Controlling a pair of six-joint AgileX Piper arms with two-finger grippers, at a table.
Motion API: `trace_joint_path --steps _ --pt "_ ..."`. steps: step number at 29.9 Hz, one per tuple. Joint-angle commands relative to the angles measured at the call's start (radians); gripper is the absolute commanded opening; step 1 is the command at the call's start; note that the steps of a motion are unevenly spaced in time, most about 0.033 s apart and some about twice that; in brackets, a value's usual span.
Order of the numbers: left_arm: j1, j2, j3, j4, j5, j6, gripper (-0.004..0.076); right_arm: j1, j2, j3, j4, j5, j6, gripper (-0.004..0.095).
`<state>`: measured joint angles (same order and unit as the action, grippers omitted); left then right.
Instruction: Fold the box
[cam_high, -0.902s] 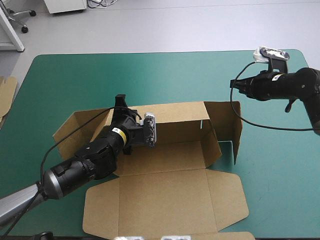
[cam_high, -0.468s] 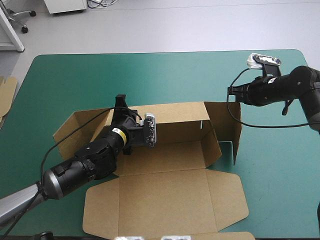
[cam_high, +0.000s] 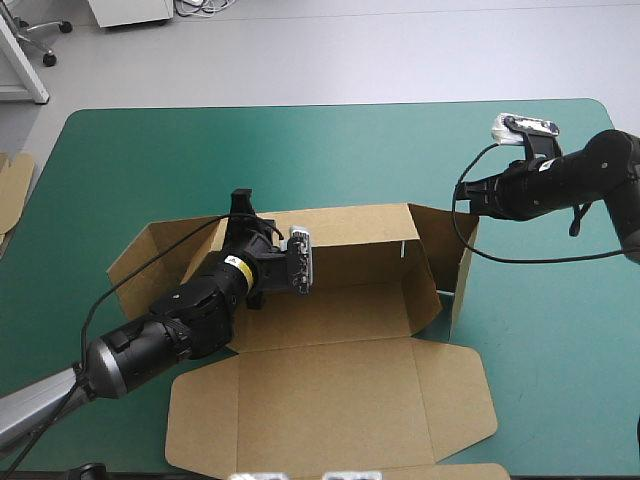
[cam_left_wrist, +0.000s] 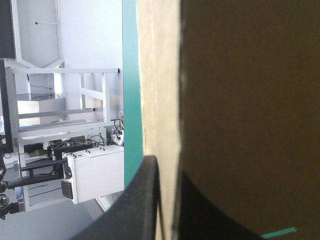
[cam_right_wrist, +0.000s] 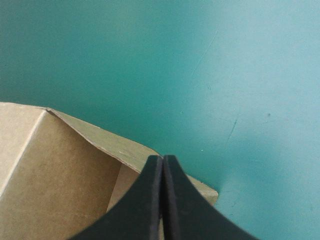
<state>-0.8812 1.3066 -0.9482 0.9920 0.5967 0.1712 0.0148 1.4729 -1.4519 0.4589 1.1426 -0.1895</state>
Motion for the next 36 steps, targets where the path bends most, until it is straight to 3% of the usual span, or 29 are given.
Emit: trace_joint_path --steps 1,19,24,30,36 --pt "-0.005 0.002 0.004 -0.089 0.009 -0.014 -0.0014 -0.006 -0.037 -0.007 0.058 0.037 -0.03 -0.0034" --pt "-0.005 0.002 0.004 -0.089 0.011 -0.045 -0.0014 -0.008 -0.11 0.274 0.087 -0.099 -0.146 -0.0034" --pt "-0.005 0.002 0.004 -0.089 0.021 -0.047 -0.0015 -0.008 -0.126 0.203 0.144 -0.106 -0.156 -0.0033" --pt "-0.005 0.002 0.004 -0.089 0.02 -0.047 -0.0014 -0.008 -0.124 0.021 0.137 -0.132 -0.129 -0.0032" --pt "-0.005 0.002 0.004 -0.089 0.02 -0.047 -0.0014 -0.008 -0.056 -0.139 0.12 -0.086 -0.09 -0.0032"
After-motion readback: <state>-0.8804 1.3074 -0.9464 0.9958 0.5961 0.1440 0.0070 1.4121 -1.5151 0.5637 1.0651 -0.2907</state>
